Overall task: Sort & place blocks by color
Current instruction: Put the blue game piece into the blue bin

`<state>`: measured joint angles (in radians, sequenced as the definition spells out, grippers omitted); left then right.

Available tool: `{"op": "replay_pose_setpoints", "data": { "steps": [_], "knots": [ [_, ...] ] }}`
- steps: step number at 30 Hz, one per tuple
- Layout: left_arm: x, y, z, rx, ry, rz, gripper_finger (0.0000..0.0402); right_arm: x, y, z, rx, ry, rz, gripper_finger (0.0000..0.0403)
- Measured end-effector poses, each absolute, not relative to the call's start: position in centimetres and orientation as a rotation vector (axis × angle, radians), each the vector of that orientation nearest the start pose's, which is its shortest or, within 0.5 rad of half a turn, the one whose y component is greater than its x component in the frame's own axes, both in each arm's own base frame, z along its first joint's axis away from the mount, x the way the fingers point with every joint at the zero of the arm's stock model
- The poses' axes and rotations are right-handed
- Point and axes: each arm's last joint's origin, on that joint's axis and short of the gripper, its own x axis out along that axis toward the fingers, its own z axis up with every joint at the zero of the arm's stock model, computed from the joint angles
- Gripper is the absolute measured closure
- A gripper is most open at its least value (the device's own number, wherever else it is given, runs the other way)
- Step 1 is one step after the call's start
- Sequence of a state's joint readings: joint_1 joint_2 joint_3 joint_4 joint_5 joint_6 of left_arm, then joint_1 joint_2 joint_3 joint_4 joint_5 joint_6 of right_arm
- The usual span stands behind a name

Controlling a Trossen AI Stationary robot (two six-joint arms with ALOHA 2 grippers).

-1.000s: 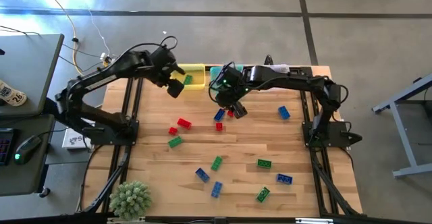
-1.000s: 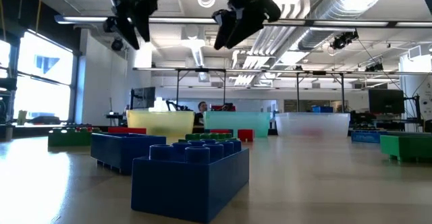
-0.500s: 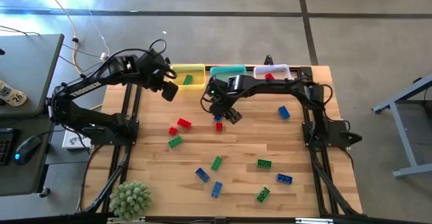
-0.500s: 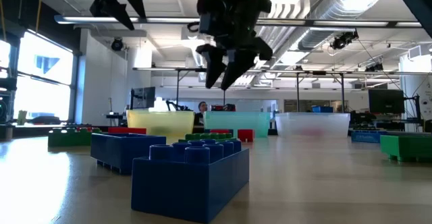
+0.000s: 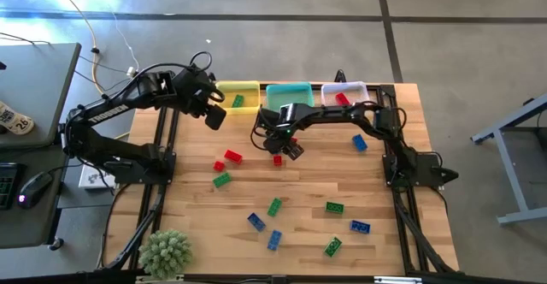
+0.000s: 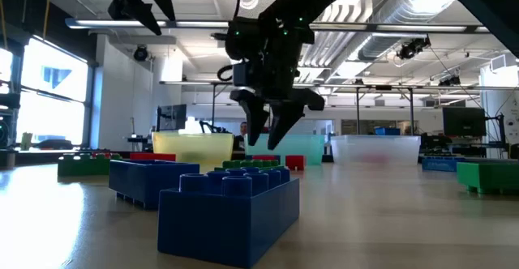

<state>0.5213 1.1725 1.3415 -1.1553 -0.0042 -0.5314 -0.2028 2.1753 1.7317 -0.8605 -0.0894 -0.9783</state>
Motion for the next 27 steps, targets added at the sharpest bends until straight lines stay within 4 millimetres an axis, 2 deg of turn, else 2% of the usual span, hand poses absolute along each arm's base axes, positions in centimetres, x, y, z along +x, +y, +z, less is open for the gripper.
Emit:
{"op": "replay_pose_setpoints", "data": {
  "steps": [12, 15, 20, 27],
  "knots": [
    [17.5, 10.1, 36.6, -0.719, 0.824, 0.737, 0.0179, 43.8, -9.0, 15.0, -0.666, 1.291, 0.504, 0.0194],
    [17.5, 10.1, 36.6, -0.713, 0.827, 0.734, 0.0179, 43.9, -9.1, 15.0, -0.661, 1.297, 0.487, 0.0222],
    [17.5, 10.2, 36.6, -0.649, 0.844, 0.725, 0.0179, 43.8, -9.1, 15.1, -0.594, 1.311, 0.431, 0.0298],
    [17.5, 10.3, 36.6, -0.548, 0.871, 0.72, 0.0179, 43.8, -9.1, 15.2, -0.431, 1.336, 0.291, 0.0298]
  ]
}}
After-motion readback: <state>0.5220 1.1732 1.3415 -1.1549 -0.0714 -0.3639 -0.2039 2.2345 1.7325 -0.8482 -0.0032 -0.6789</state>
